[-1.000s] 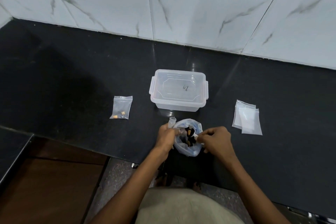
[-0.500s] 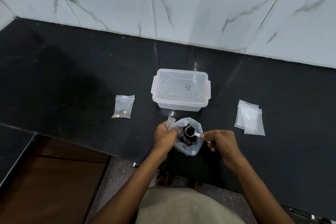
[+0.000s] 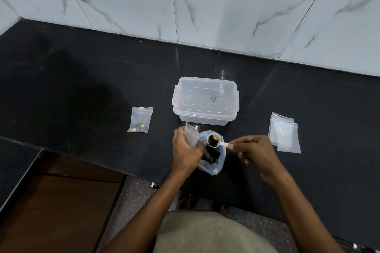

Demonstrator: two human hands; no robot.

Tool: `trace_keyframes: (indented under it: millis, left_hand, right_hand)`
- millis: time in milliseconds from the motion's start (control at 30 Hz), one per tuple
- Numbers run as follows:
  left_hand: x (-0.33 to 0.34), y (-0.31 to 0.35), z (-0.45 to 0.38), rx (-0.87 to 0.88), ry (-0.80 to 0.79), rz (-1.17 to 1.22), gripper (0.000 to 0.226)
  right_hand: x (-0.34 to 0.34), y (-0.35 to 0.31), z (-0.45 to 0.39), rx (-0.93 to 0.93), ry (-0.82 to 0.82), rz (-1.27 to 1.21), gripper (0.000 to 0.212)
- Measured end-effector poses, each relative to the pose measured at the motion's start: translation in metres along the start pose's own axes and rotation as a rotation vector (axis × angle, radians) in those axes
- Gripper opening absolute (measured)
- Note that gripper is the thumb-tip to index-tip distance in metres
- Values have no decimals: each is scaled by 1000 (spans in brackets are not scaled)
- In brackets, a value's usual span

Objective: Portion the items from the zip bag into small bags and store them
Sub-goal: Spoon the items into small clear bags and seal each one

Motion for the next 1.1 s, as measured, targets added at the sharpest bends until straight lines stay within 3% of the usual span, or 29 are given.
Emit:
trace_keyframes:
  millis: [267, 467, 667, 800, 967, 1100]
  left_hand:
    - [-17, 39, 9, 303, 211, -121, 48]
    - [-21, 53, 12, 369, 242, -46, 41]
    - [-23, 54, 10, 364, 255, 49, 44]
    - [-22, 50, 8, 292, 254, 111, 48]
    - [-29, 51, 7, 289, 295, 171, 52]
    - [-27, 48, 5, 265, 289, 188, 54]
  right_hand:
    - [27, -53, 18, -201, -35, -88, 4]
    - [45, -63, 32, -313, -10, 116, 8]
    - [64, -77, 51, -733, 37, 553, 16]
    - [82, -78, 71, -1024, 22, 803, 4]
    - [82, -77, 87, -1236, 99, 795, 10]
    - [83, -75, 90, -1283, 97, 787, 11]
Point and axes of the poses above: each hand's wrist, its own z-axis away from the middle knuckle, its own x-axis out of the palm, y = z × x, the point moved 8 cm from there along -z, towards the middle knuckle, and after that the axes turned 13 degrees about -z, right-handed, at the moved point
